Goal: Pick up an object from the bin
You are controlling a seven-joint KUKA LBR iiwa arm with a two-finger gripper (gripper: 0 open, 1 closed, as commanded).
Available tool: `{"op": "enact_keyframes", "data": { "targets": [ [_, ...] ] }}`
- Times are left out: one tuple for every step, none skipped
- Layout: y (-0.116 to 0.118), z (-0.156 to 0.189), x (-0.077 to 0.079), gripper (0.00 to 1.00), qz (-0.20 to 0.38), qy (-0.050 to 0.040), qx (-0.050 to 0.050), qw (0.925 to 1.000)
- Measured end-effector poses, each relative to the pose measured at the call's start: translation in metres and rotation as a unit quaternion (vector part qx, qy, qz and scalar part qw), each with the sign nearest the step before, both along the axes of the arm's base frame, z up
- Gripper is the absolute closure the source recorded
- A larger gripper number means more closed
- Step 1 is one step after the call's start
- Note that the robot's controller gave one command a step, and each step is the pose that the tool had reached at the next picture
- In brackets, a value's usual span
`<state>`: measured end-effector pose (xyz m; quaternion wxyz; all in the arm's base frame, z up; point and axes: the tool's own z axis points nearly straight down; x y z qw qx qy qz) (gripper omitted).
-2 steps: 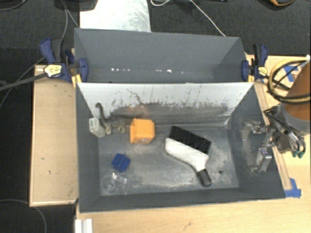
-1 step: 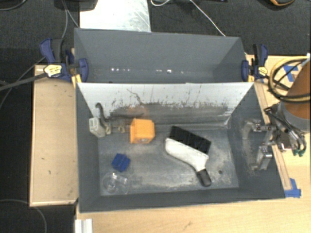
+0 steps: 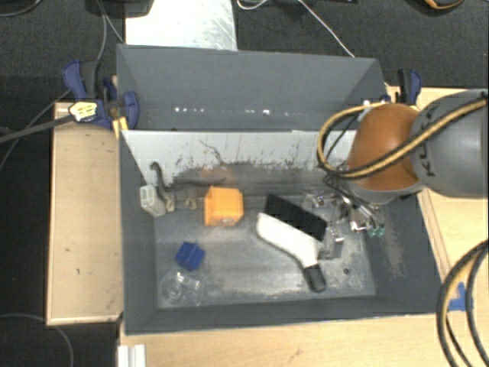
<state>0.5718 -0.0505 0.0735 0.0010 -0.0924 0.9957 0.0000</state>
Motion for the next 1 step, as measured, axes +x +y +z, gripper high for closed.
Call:
{"op": "enact_keyframes", "data": {
  "targets": [
    [-0.0143,0.0888,-0.0177,0.00,-0.224,-0.0037,0.000,0.9745]
  ]
}}
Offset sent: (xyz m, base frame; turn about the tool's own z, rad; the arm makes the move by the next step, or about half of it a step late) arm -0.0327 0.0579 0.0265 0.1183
